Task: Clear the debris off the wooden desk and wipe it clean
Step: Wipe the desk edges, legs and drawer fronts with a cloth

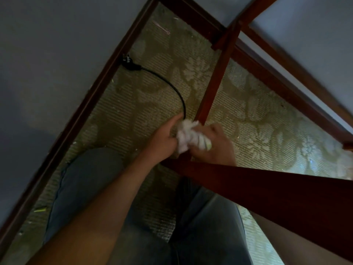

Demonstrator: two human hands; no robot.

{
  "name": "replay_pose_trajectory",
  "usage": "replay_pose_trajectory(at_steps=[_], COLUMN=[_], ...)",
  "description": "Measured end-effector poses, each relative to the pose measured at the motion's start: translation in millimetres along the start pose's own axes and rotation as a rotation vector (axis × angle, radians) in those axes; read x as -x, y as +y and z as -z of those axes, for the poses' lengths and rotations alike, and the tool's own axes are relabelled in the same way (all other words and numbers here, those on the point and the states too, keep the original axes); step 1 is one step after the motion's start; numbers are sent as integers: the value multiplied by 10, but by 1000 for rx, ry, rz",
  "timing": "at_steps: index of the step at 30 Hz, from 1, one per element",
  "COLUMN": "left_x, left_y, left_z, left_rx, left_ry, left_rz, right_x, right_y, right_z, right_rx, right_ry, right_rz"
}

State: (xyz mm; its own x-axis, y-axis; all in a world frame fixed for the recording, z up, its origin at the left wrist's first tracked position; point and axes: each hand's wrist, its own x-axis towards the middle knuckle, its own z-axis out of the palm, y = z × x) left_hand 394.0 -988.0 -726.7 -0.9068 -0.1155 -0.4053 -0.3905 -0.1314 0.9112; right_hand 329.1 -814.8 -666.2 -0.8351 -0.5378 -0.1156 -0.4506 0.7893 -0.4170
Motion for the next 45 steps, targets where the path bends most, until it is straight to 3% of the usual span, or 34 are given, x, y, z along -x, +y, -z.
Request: replay_pose_trajectory(at_steps=[3, 5, 9, 10, 13, 16, 18, 21, 22, 25, 28, 34, 40, 42, 44, 45], left_x=[-28, -6, 4, 7, -9, -30, -35, -31, -23, -36, -65, -46, 9, 27, 15, -2], left_y=[-24, -12, 4, -5, -31, -49, -69, -66, -69, -80, -76, -13, 12, 27, 32, 21], left_z=[56, 64, 72, 75, 127, 205, 237, 216, 192, 122, 129, -82, -134, -177, -207, -212], left_rx=[25, 11, -53, -73, -140, -159, -157, -190, -206, -212, -67, -105, -208, -248, -279, -274], left_ry=[43, 59, 79, 71, 78, 158, 162, 156, 146, 106, 119, -58, -109, -103, -102, -109], left_rz=[8, 4, -13, -27, -18, 38, 38, -21, -50, -102, -77, -148, -201, -193, -180, -175], right_x=[38, -273, -1087, -1163, -984, -767, -888, -875, -750, -286, -43, 422, -296, -566, -589, -496], right_y=[62, 36, -96, -156, -474, -684, -564, -304, -296, -209, 151, 205, 168, 218, 151, 60], right_z=[122, 277, 307, 288, 160, 124, 175, 113, 47, -98, 104, 106, 63, 127, 163, 152], right_rx=[-51, 75, 330, 398, 616, 631, 566, 444, 415, 112, -422, -622, -882, -1139, -1241, -1180], right_ry=[-136, -211, -43, -63, -338, -555, -463, -52, -9, -98, -157, -87, 137, 77, -35, -91], right_rz=[154, 237, 76, 56, 238, 400, 268, 108, 127, 239, 27, -291, -647, -738, -641, -602])
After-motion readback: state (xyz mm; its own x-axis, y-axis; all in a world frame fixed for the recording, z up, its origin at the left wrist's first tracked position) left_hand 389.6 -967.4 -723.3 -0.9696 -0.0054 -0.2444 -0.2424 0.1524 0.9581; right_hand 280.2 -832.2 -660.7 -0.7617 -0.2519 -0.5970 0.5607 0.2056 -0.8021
